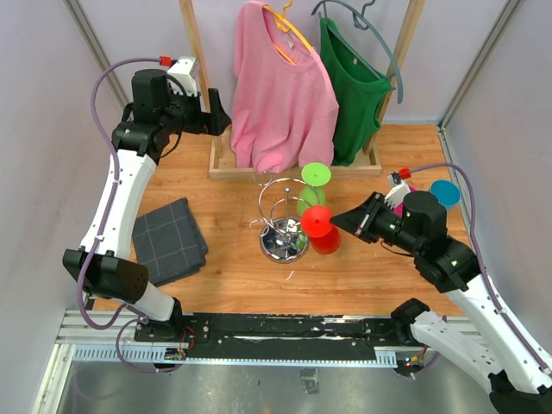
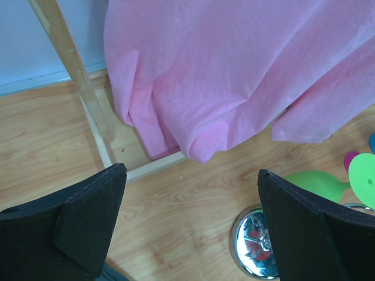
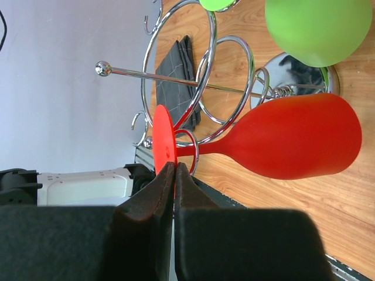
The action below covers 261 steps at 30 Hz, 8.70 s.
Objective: Take the wine glass off the wine glass rack
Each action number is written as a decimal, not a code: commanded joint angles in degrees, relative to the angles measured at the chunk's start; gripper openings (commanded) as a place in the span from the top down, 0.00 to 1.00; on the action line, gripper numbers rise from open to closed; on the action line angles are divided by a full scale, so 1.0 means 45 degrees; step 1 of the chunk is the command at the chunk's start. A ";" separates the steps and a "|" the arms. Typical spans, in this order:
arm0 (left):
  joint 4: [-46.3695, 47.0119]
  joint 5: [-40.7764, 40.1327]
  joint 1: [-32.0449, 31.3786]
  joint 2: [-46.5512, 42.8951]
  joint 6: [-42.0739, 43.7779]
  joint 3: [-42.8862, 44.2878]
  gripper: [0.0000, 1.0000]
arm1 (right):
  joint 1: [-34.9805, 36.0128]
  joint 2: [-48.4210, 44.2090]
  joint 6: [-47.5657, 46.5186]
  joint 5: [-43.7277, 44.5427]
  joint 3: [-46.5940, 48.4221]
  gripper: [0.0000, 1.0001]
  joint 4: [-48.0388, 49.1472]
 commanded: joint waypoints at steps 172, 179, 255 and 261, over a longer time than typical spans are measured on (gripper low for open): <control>0.0302 1.0744 -0.3118 0.2021 -0.2008 0.4886 0.17 | 1.2087 1.0927 -2.8926 1.6379 0.6686 0.99 1.0372; 0.0302 1.0870 -0.3118 0.1964 -0.2011 0.4792 0.26 | 1.2061 1.1171 -2.9619 1.6740 0.6558 0.93 1.1413; -0.0744 0.7867 -0.4563 0.1157 0.2574 0.3786 0.29 | 1.0865 1.3932 -2.7594 1.3467 2.0149 0.02 0.8025; -0.0748 0.7800 -0.4563 0.0859 0.2582 0.3349 0.29 | 0.9113 1.4223 -2.8420 1.0181 1.9621 0.02 1.0226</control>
